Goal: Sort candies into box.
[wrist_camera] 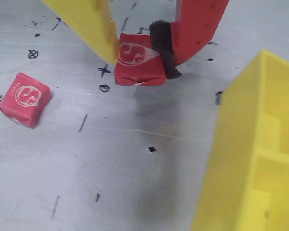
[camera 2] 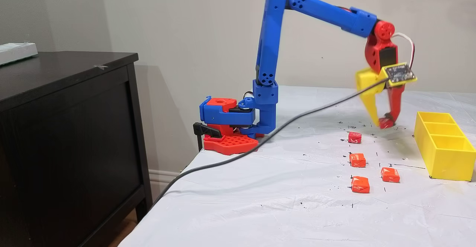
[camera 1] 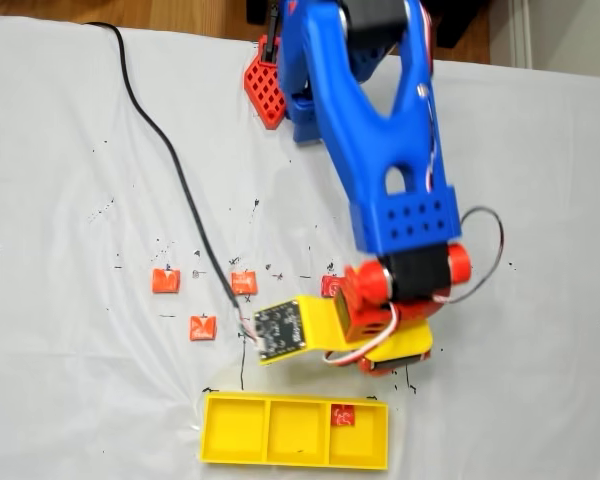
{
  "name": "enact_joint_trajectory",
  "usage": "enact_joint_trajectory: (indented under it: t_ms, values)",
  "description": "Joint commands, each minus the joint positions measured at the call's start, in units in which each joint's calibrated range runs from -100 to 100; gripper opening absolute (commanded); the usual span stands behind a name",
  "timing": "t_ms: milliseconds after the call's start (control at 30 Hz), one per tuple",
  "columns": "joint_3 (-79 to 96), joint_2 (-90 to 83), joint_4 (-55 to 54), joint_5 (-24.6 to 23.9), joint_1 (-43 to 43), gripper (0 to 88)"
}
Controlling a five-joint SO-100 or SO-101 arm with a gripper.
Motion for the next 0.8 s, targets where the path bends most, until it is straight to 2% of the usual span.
enact_joint_trajectory:
  t_ms: [0,233,533,767]
  values:
    - [-2.7,-12.2,-2.3,1.0,3.1,0.2]
    - [-12.0,-10.2,-3.4,1.8,9.3,0.2]
    - [-16.5,-3.1,-7.9,2.1,11.4,0.2]
    - [-29.1,7.8,3.1,3.0,12.0,0.2]
